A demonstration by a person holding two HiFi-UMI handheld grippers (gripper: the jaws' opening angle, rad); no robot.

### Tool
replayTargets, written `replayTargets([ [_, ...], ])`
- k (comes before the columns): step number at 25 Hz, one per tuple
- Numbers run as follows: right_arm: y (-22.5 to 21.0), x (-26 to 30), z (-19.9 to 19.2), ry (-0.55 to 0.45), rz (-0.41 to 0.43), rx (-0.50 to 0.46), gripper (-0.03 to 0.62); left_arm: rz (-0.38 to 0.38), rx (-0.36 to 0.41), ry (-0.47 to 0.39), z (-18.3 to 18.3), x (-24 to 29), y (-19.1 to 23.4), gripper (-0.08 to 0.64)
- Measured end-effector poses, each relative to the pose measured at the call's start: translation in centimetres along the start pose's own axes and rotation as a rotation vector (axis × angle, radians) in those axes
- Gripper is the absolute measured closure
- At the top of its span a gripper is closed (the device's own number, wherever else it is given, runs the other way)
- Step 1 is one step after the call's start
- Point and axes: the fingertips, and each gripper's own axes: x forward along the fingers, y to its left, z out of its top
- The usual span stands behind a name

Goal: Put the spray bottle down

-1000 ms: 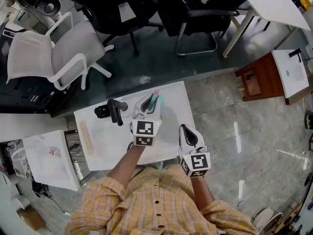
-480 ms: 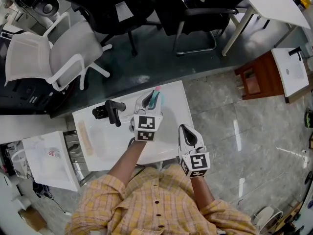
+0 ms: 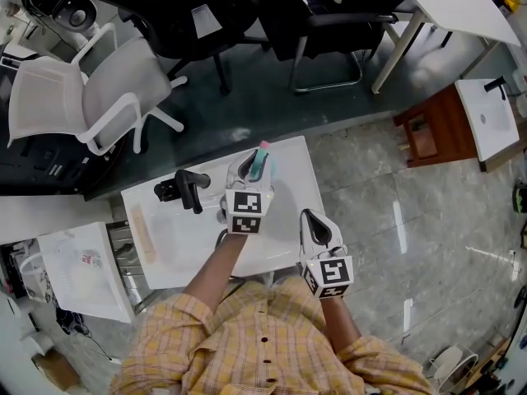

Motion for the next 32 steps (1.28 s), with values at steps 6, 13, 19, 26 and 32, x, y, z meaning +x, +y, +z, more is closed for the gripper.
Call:
replayTargets([
  [6,0.9,0.0,0.0,0.001,0.024,0.000,0.592,0.007,-0.009,0.008,-0.3,-0.1,0.2,0.446],
  [13,1.7,-0.6,0.3,-0.008,0.034,-0.007,0.592,0.014,-0.014,0.000,0.0,-1.3,0.1,0.430],
  [19,2.3,-1.3,0.6,-0.023,0.028,-0.016,0.592,0.012,-0.016,-0.027,0.6,-3.0,0.1,0.430],
  [26,3.5,-2.7,1.4,-0.045,0.028,-0.030,0.592,0.003,-0.033,-0.045,1.2,-6.8,-0.5,0.430],
  [32,4.8,-3.7,2.4,-0.069,0.026,-0.053,0.592,-0.006,-0.046,-0.083,1.6,-10.4,-0.9,0.460],
])
